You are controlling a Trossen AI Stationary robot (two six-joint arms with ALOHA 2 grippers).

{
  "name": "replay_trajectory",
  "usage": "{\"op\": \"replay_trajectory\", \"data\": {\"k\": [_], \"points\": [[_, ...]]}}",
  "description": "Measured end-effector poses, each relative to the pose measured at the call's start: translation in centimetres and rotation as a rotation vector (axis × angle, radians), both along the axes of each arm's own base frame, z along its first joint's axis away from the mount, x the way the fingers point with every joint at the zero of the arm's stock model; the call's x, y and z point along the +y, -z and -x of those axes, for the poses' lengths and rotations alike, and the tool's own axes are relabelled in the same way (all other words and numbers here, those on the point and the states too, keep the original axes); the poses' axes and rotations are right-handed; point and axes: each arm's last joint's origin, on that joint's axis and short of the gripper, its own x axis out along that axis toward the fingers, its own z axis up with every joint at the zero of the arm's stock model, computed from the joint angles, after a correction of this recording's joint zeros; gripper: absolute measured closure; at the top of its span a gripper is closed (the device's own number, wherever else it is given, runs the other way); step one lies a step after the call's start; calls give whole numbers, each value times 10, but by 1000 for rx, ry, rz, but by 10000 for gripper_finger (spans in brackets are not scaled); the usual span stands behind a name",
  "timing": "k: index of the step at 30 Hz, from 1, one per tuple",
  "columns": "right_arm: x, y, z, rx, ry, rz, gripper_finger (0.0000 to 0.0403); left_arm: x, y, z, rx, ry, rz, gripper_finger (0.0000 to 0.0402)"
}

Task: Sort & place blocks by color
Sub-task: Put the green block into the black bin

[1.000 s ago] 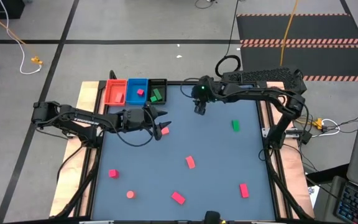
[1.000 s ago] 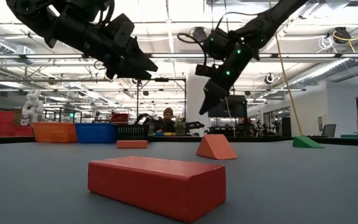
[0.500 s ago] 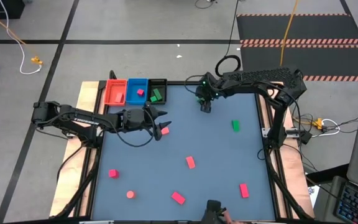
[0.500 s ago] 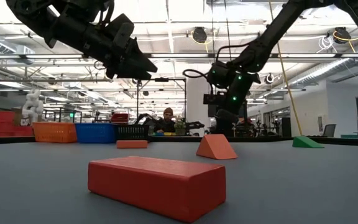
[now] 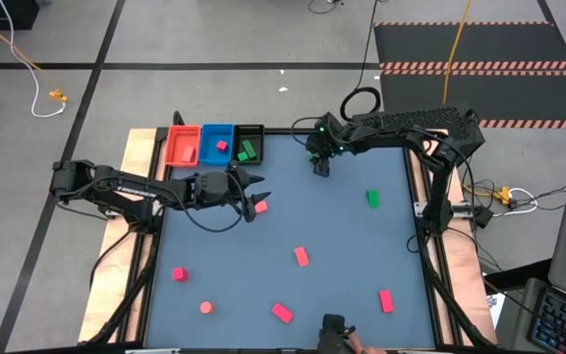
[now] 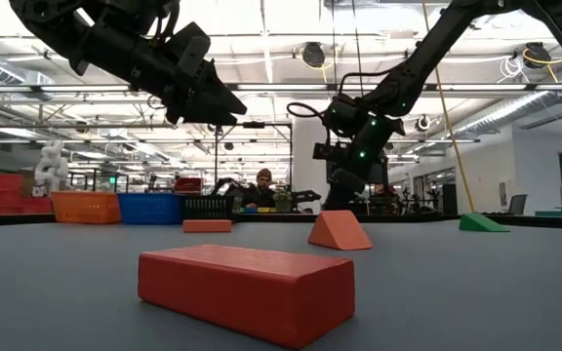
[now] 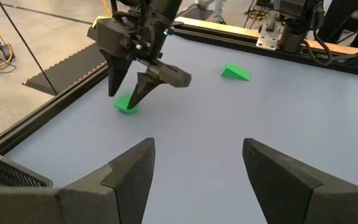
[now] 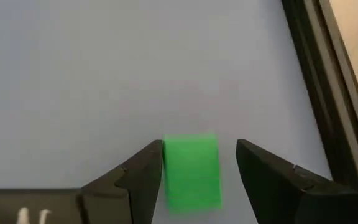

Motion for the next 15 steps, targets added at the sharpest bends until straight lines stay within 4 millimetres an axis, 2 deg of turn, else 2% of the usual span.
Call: {"op": "replay_trajectory", "data": {"k": [12, 15], "points": [[2, 3, 3, 33, 24, -45, 205, 0, 1, 0, 1, -6, 17, 158], [4, 5, 5, 54, 28, -64, 223, 0, 1, 0, 1, -5, 17, 158]]}}
